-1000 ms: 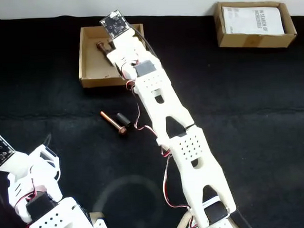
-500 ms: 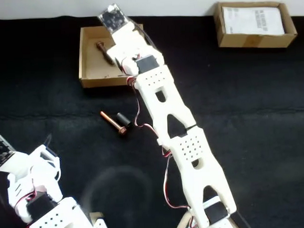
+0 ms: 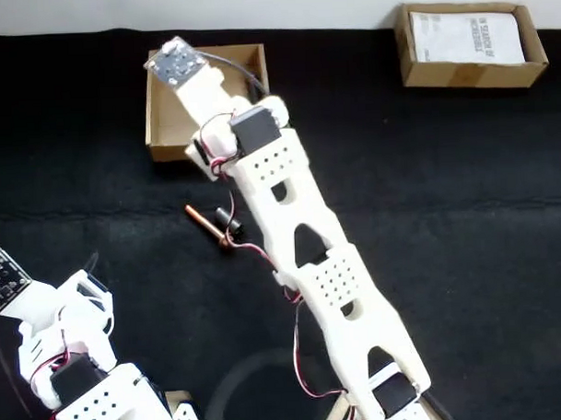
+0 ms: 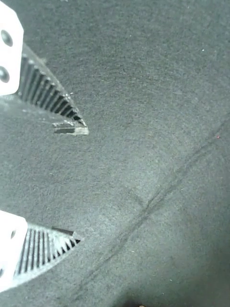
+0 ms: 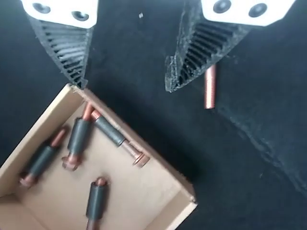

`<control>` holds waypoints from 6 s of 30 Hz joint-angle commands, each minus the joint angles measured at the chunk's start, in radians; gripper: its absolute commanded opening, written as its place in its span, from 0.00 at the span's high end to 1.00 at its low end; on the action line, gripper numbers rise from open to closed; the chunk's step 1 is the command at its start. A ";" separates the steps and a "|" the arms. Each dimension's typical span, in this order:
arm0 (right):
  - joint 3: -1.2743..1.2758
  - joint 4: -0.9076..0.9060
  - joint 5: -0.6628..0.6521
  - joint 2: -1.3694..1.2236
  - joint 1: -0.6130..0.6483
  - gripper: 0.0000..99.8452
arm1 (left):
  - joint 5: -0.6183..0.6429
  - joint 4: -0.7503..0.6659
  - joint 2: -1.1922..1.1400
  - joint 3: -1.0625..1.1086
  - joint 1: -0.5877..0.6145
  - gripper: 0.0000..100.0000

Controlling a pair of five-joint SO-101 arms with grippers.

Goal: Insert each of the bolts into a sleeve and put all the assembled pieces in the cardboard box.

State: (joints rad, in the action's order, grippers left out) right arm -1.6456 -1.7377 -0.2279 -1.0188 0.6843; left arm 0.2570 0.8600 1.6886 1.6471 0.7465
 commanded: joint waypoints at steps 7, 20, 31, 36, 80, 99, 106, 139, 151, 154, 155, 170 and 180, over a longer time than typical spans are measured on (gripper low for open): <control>-0.062 -0.028 0.089 0.107 0.027 0.77 | -0.008 0.115 0.021 0.016 0.004 0.69; 0.542 -0.025 0.092 0.326 0.088 0.77 | -0.002 0.222 0.021 0.018 0.002 0.69; 0.805 0.131 0.086 0.321 0.065 0.77 | -0.002 0.218 0.022 0.028 0.002 0.69; 0.917 0.248 0.086 0.321 0.067 0.77 | -0.002 0.218 0.022 0.028 0.001 0.69; 0.274 -0.027 0.087 0.346 -0.088 0.99 | -0.006 0.224 0.088 0.048 -0.001 0.69; 1.168 -0.025 0.087 1.475 -0.317 0.99 | -0.021 0.216 0.091 0.048 -0.051 0.98; 1.633 -0.025 0.086 1.997 -0.544 0.99 | -0.061 0.216 0.093 0.048 -0.097 0.99; 2.364 -0.010 0.017 2.853 -1.457 0.99 | -0.063 0.376 -0.268 -0.420 -0.771 0.99; 2.457 0.185 0.026 2.855 -1.468 0.99 | -0.120 0.351 -0.986 -0.769 -0.848 0.99; 2.522 0.251 -0.006 2.855 -1.468 0.99 | -0.118 0.281 -1.155 -0.831 -0.848 0.99; 2.546 0.286 -0.023 2.855 -1.468 0.99 | -0.117 0.267 -1.208 -0.857 -0.848 0.99; 2.853 0.750 -0.078 2.855 -1.676 0.99 | -0.114 0.199 -1.848 -1.260 -0.846 0.99; 2.852 0.800 -0.078 2.855 -1.675 0.99 | -0.112 0.181 -2.106 -1.527 -0.912 0.99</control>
State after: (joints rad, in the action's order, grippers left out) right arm 1.2068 -0.9643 -0.2923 1.8305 -0.9805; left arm 0.1450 1.0579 -0.3721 0.2171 -0.1220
